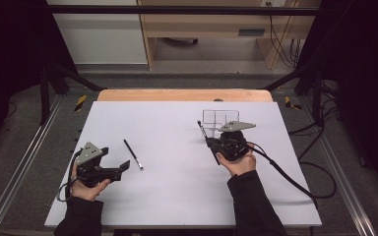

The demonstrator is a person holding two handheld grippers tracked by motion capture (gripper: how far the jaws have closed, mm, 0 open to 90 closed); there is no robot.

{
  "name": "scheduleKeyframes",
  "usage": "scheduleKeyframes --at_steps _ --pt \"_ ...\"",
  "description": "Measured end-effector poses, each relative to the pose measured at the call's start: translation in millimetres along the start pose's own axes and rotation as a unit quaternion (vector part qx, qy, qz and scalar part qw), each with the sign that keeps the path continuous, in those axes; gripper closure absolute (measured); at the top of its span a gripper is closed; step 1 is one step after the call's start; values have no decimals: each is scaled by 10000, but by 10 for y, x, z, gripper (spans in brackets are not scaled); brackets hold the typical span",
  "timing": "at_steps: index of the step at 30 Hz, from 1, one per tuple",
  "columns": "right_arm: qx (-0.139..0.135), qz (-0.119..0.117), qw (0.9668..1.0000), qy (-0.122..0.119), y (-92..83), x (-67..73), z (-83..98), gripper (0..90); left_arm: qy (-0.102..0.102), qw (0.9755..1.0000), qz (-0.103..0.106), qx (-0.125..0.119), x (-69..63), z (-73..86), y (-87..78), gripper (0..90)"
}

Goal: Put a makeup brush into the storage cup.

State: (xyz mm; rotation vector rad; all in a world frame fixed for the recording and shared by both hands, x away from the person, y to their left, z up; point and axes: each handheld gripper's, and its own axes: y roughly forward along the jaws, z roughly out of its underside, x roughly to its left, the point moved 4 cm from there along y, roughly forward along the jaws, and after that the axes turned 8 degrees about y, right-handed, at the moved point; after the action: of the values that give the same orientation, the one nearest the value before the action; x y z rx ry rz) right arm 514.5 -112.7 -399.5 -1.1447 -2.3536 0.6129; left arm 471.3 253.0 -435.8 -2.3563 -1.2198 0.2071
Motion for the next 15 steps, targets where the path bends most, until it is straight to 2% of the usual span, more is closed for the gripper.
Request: scheduleKeyframes --at_steps 8,11,15 --pt "-256 -5 9996 85 -52 -33 -55 844 -7 10000 3 -8 3 3 -7 47" --pt "-447 -14 9989 171 -75 -47 -97 844 -47 10000 21 18 3 19 11 46" --pt "-683 -33 9973 264 -99 -60 -139 844 12 10000 12 59 -15 20 21 46"
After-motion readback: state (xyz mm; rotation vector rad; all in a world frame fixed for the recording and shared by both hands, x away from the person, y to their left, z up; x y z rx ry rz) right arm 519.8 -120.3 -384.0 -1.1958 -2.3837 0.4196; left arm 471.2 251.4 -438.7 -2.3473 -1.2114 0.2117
